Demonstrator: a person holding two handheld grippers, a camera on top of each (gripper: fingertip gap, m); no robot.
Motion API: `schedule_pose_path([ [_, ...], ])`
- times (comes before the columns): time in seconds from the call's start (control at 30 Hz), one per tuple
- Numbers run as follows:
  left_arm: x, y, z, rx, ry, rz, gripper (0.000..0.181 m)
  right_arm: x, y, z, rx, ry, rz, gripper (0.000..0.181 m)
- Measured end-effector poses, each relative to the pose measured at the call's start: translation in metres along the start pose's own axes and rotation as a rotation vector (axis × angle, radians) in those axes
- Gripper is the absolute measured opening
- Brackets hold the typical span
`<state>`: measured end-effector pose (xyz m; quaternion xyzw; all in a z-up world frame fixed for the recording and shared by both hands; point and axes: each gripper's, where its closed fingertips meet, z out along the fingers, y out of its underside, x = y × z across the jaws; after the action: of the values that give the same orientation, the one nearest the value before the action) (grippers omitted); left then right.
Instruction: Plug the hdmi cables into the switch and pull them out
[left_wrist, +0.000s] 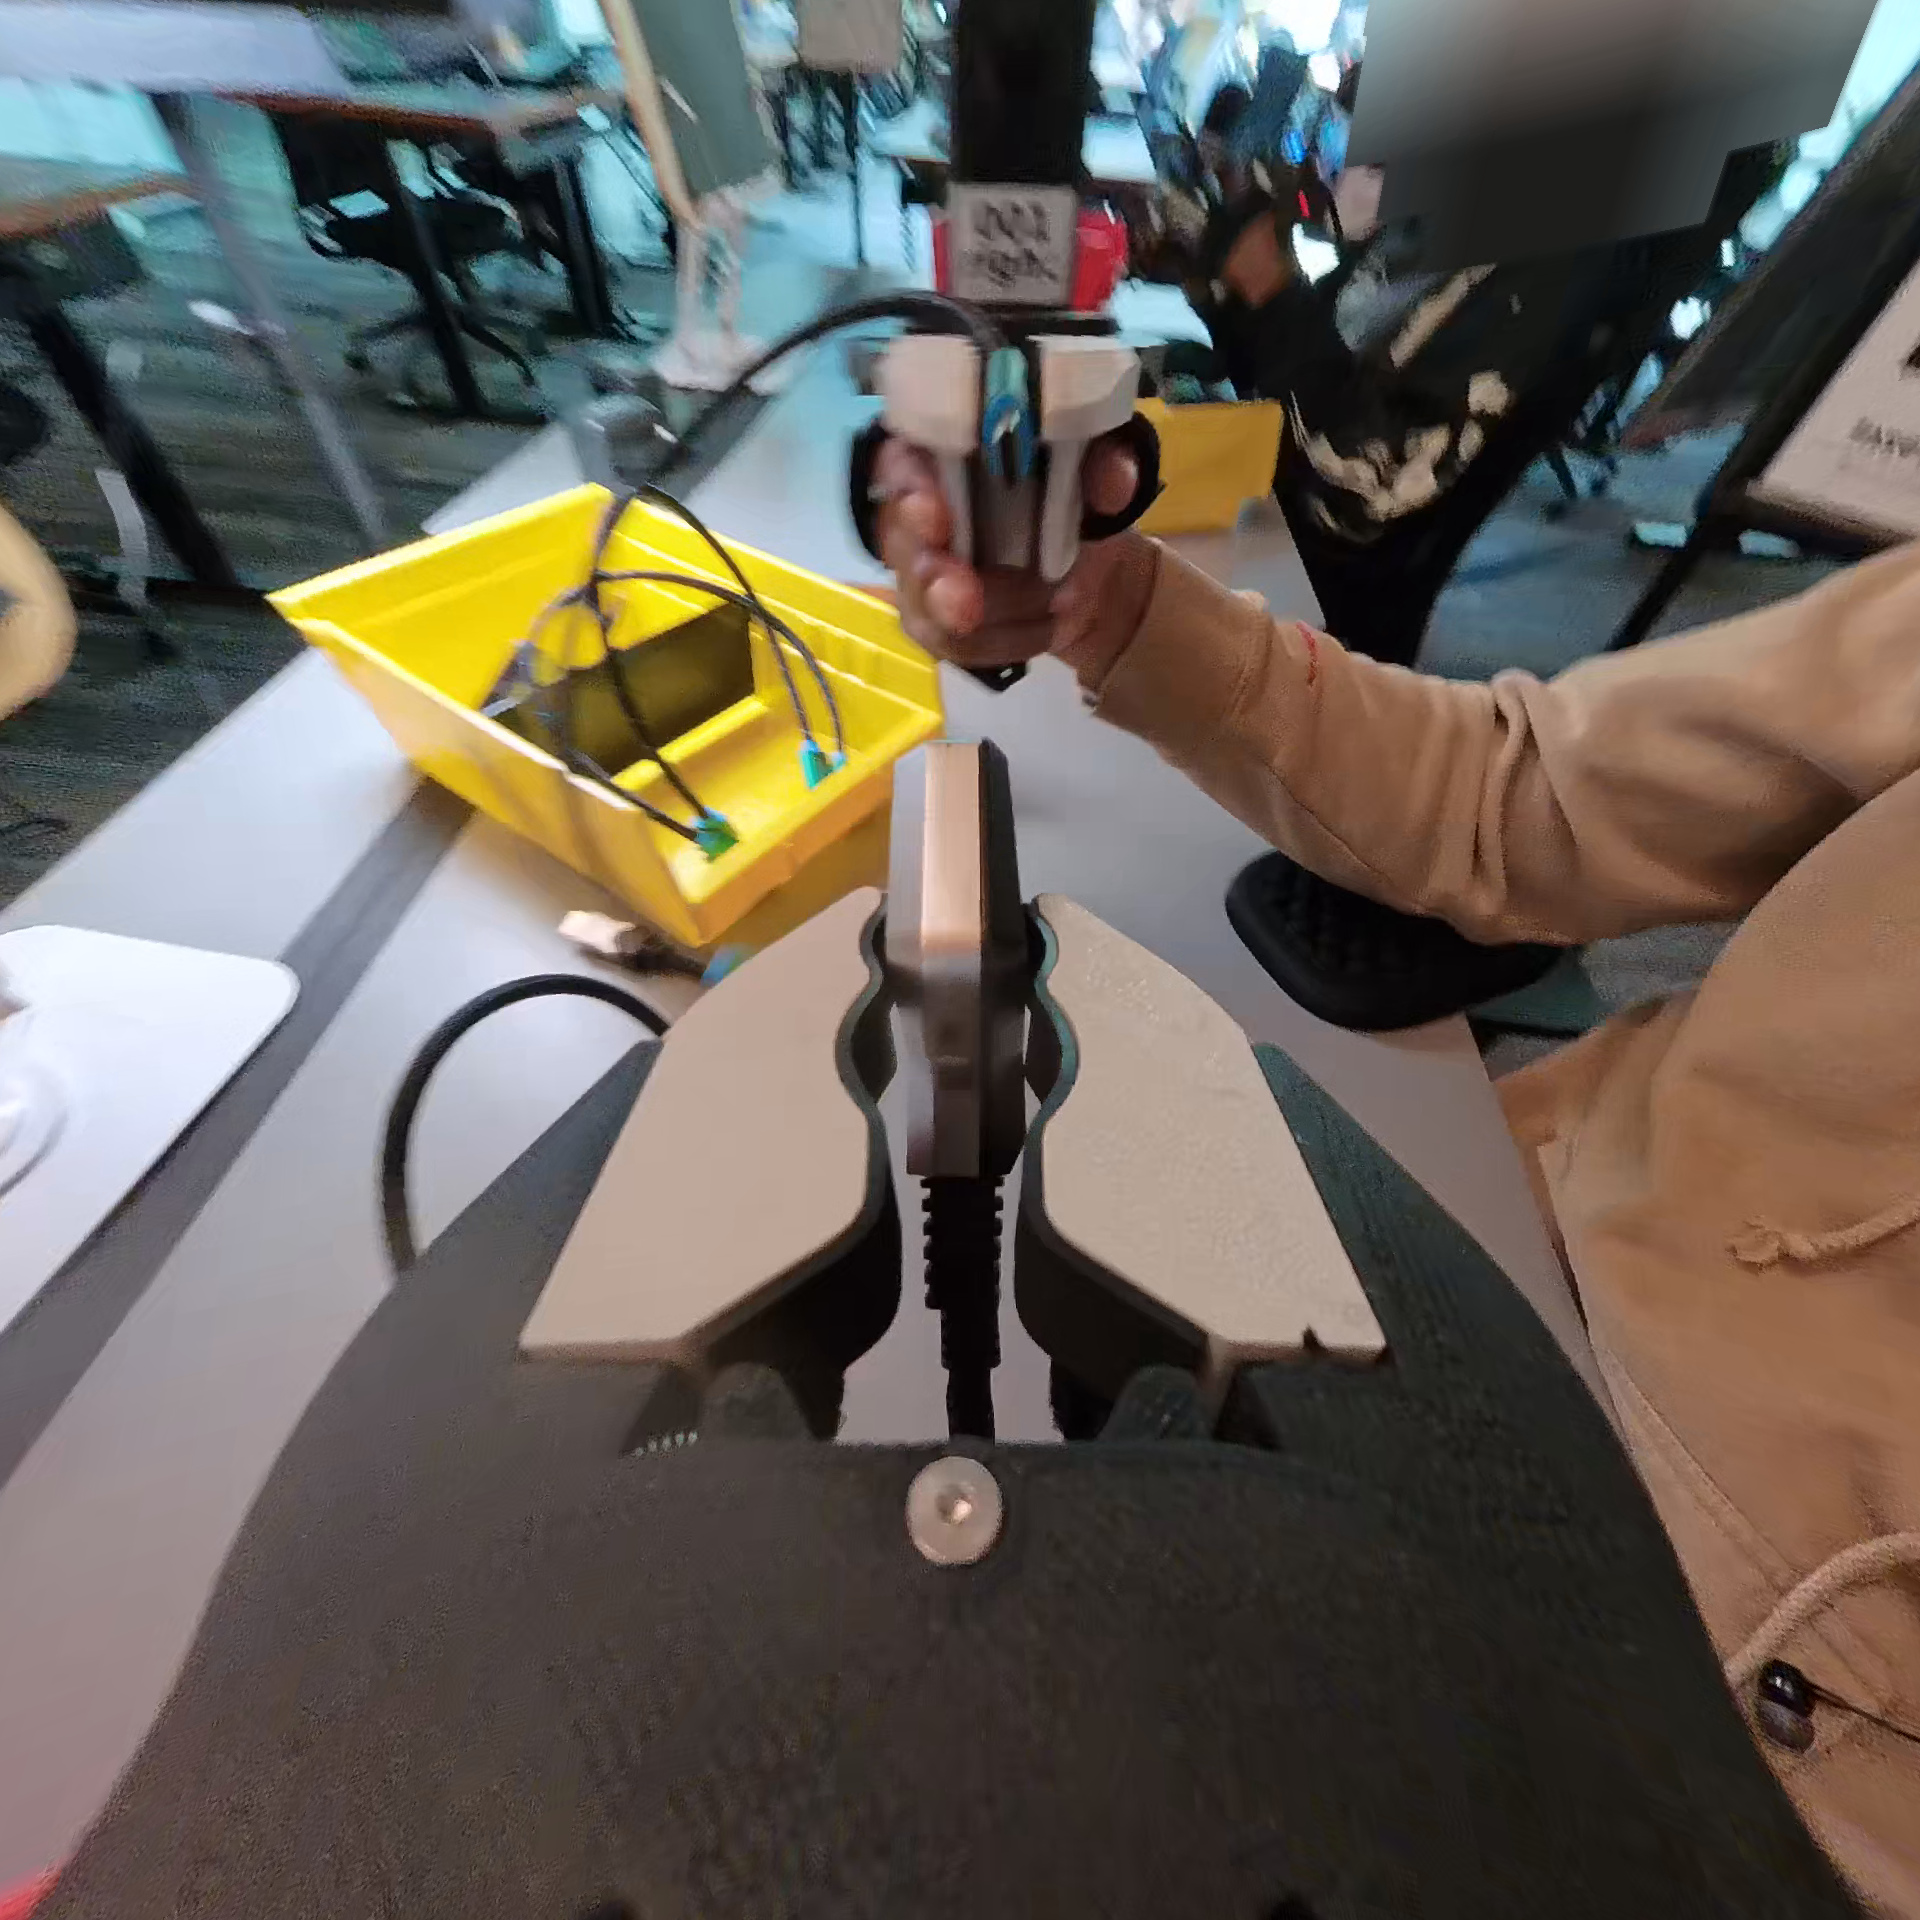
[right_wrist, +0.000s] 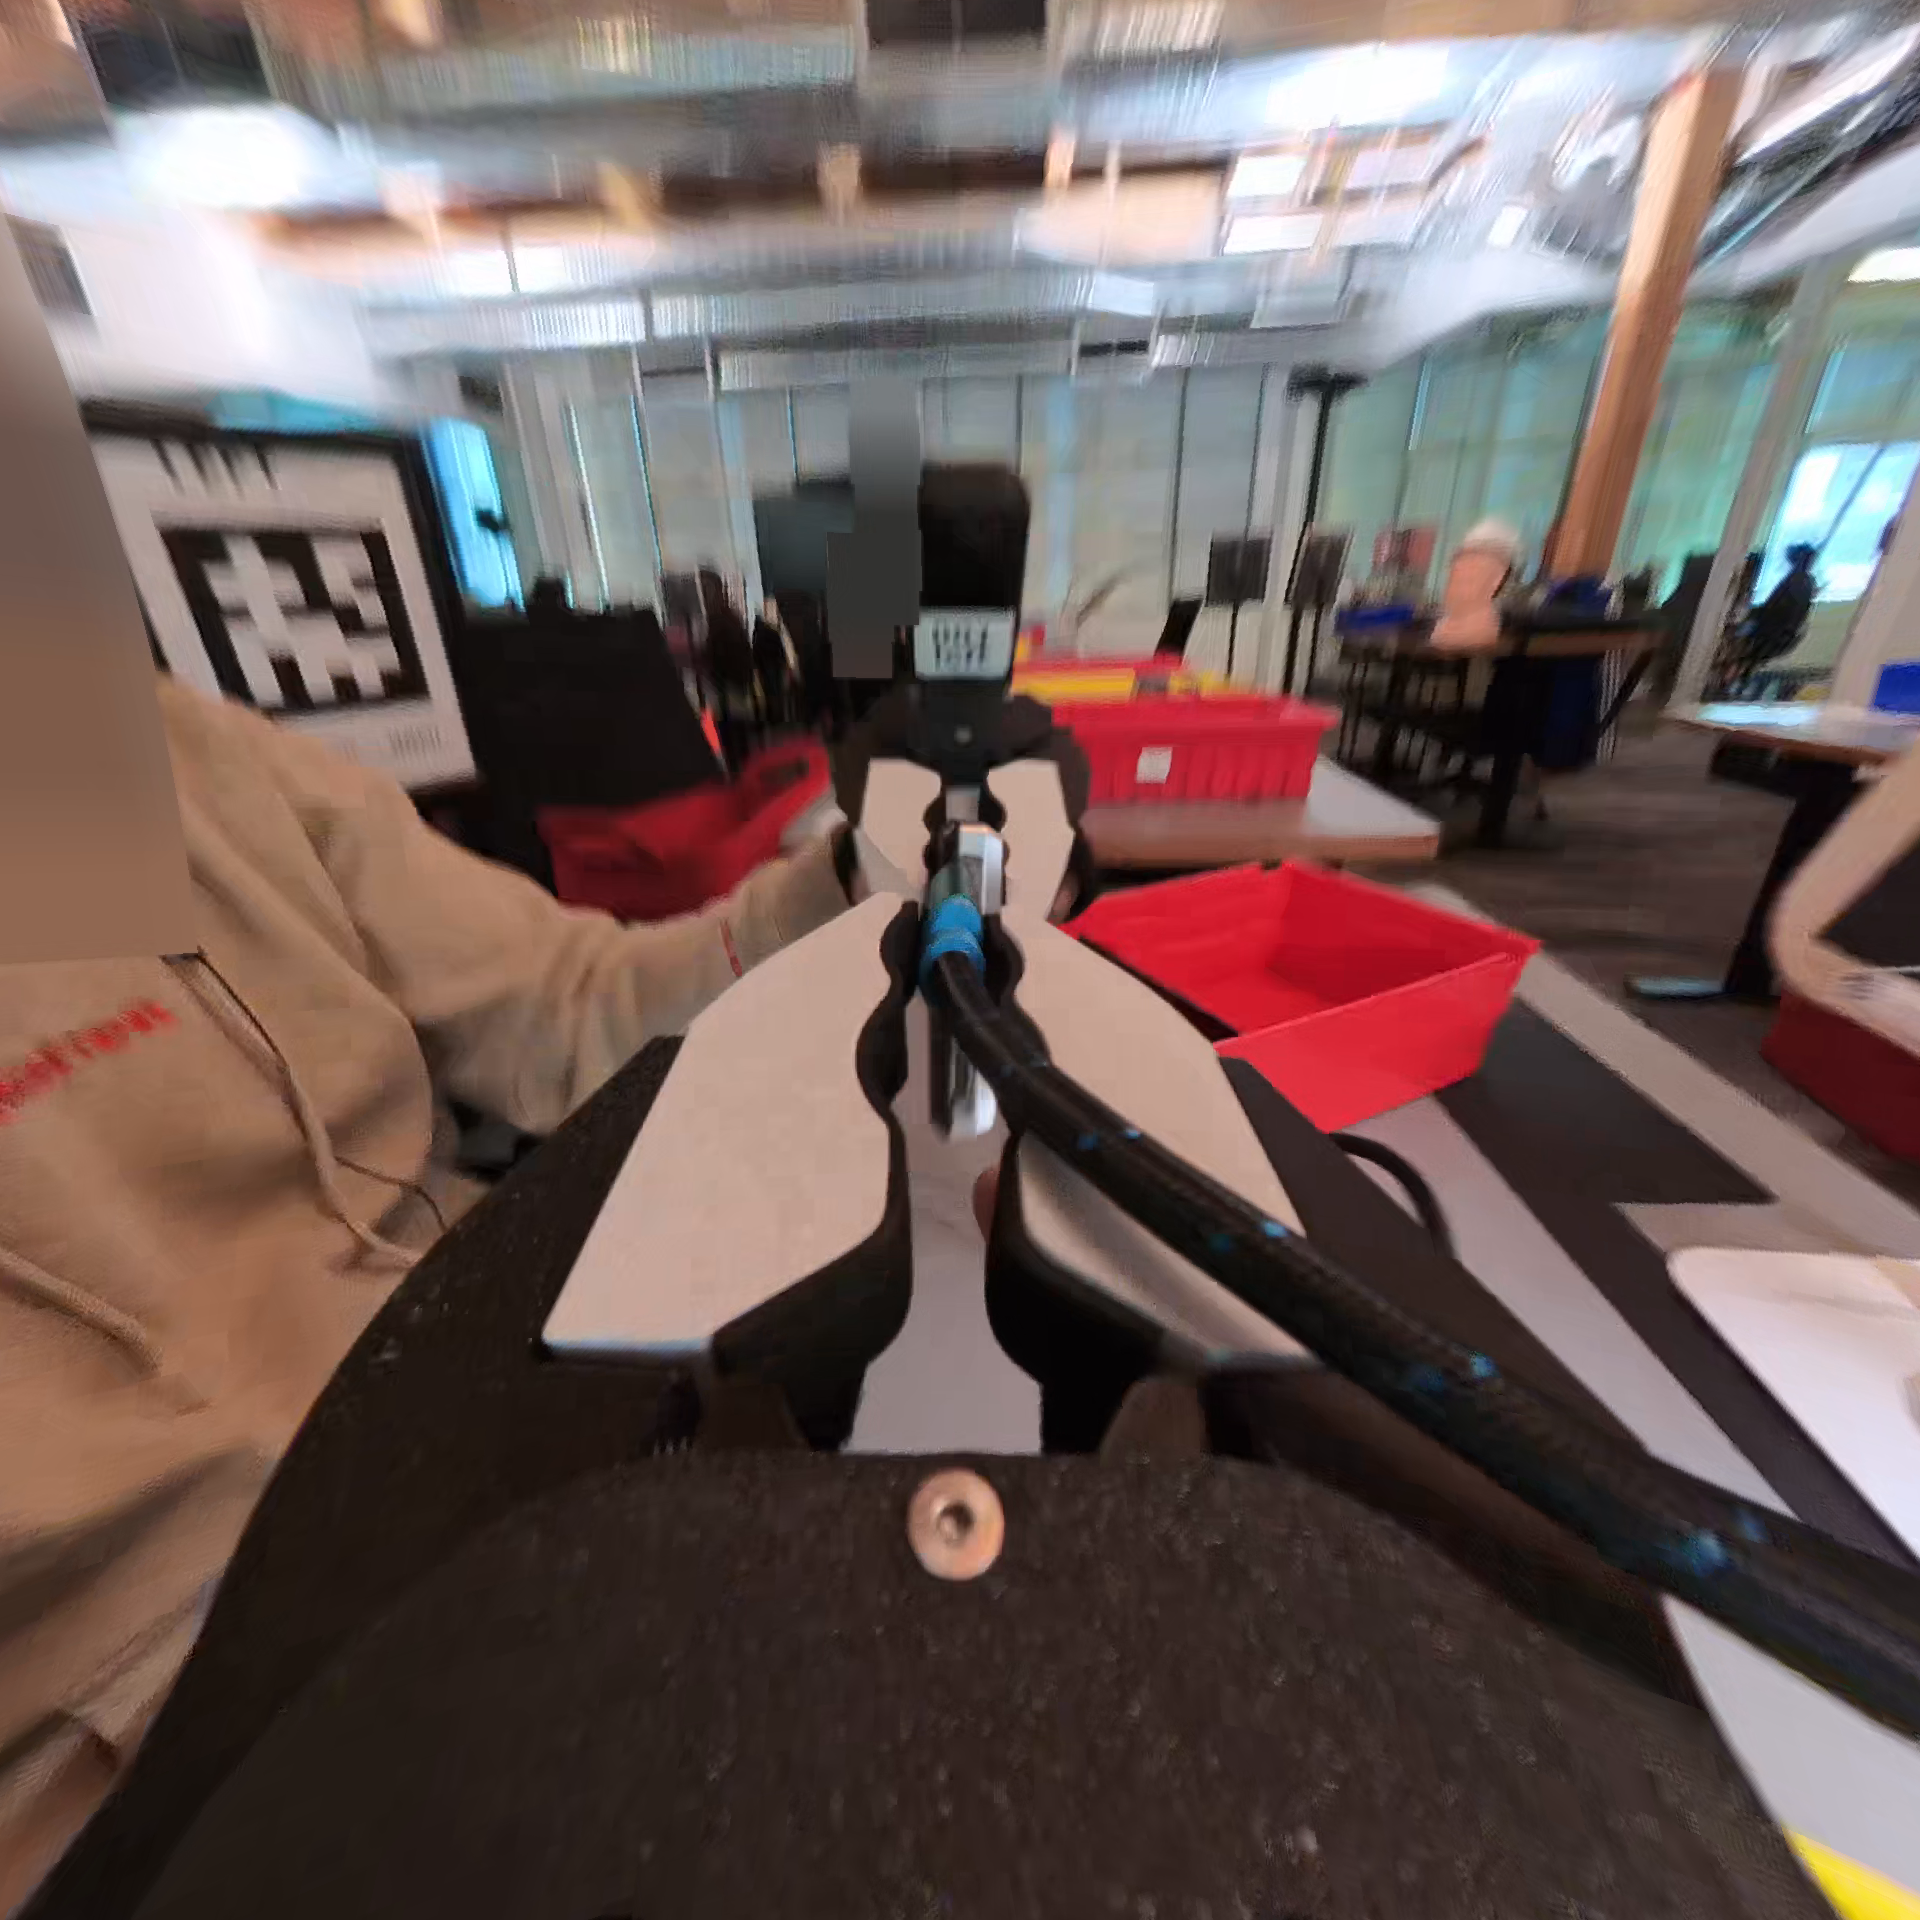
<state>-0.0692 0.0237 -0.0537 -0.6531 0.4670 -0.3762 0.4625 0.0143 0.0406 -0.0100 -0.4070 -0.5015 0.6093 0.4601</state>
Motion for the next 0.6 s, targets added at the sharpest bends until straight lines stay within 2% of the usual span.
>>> schedule_pose_path([
  [0.07, -0.014, -0.009, -0.032, 0.08, -0.053, -0.023, 0.022, 0.01, -0.013, -0.046, -0.004, 0.123, -0.052, 0.011],
  [0.17, -0.023, -0.012, -0.045, 0.12, -0.085, -0.037, 0.022, 0.029, -0.009, -0.073, -0.141, 0.326, -0.068, 0.011],
  [0.3, -0.027, -0.005, -0.027, 0.088, -0.09, -0.067, 0.022, 0.061, 0.028, -0.084, -0.422, 0.555, -0.032, 0.011],
  [0.43, -0.023, -0.006, -0.022, 0.085, -0.089, -0.056, 0.022, 0.092, 0.064, -0.117, -0.72, 0.852, 0.016, 0.012],
  [0.6, -0.026, -0.004, -0.021, 0.077, -0.102, -0.066, 0.022, 0.114, 0.129, -0.156, -1.074, 1.038, 0.189, 0.011],
])
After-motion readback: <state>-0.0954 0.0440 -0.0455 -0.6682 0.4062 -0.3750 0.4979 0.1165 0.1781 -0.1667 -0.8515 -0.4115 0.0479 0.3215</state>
